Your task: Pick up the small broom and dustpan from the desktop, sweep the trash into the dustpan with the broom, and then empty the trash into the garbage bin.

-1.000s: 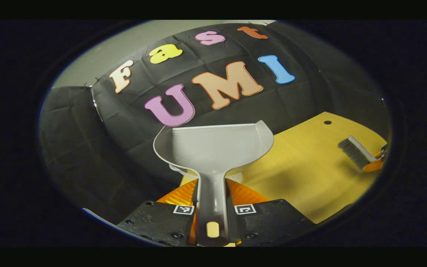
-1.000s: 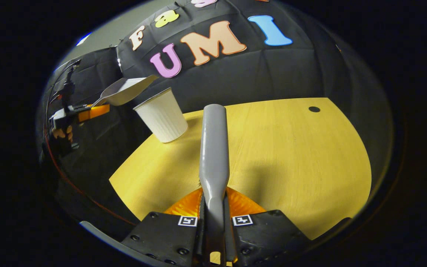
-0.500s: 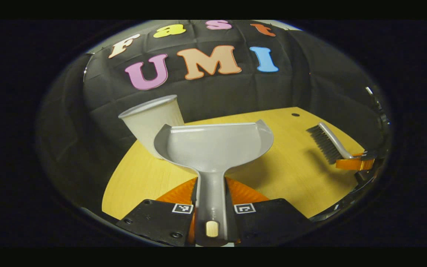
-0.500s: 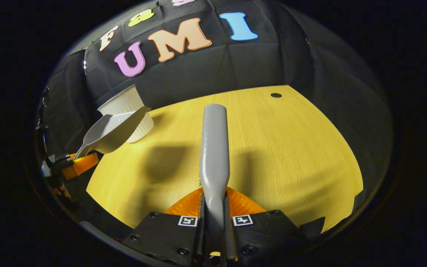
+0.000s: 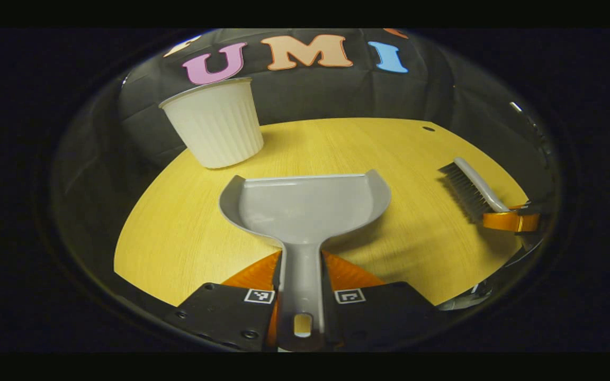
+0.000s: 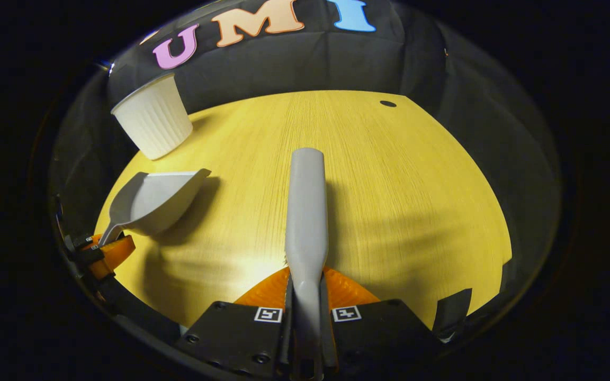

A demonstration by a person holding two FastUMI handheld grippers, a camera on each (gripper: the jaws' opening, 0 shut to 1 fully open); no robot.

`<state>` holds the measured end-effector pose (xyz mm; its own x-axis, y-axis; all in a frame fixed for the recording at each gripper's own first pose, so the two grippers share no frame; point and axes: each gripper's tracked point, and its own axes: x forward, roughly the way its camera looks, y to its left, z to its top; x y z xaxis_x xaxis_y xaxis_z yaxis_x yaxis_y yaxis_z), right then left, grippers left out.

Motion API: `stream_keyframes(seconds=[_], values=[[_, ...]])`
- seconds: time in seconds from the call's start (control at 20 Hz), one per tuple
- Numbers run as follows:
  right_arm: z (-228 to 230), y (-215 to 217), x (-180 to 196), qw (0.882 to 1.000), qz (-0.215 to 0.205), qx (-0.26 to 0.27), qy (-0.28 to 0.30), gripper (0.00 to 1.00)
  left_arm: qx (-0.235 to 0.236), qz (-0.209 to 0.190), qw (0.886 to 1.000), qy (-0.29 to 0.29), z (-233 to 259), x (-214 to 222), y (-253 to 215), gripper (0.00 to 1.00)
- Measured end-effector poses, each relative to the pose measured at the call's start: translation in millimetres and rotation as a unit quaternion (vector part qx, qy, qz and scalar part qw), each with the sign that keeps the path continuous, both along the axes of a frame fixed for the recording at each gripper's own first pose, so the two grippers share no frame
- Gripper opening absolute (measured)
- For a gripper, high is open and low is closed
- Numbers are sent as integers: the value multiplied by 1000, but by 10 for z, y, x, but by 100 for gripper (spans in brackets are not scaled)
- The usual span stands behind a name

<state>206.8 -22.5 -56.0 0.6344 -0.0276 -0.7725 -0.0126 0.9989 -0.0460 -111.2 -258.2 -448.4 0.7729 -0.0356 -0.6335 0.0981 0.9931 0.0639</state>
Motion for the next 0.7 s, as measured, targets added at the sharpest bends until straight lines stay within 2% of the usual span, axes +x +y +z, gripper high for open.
stream_keyframes(seconds=[0.25, 0.45, 0.5, 0.55, 0.7], values=[[152, 14, -9, 999, 7, -23, 22, 19, -13, 10, 1000, 20, -22, 54, 6, 27], [232, -17, -6, 999, 12, -35, 28, 22, -5, 12, 1000, 12, 22, 31, 6, 31], [268, 13, -35, 999, 12, -34, 27, 24, -1, 12, 1000, 4, 62, 57, 17, 35], [306, 35, -81, 999, 17, -31, 25, 30, 2, 13, 1000, -7, 118, 30, 15, 43], [593, 95, -149, 999, 33, -35, -5, 92, 4, 19, 998, -66, 499, 4, 42, 100]])
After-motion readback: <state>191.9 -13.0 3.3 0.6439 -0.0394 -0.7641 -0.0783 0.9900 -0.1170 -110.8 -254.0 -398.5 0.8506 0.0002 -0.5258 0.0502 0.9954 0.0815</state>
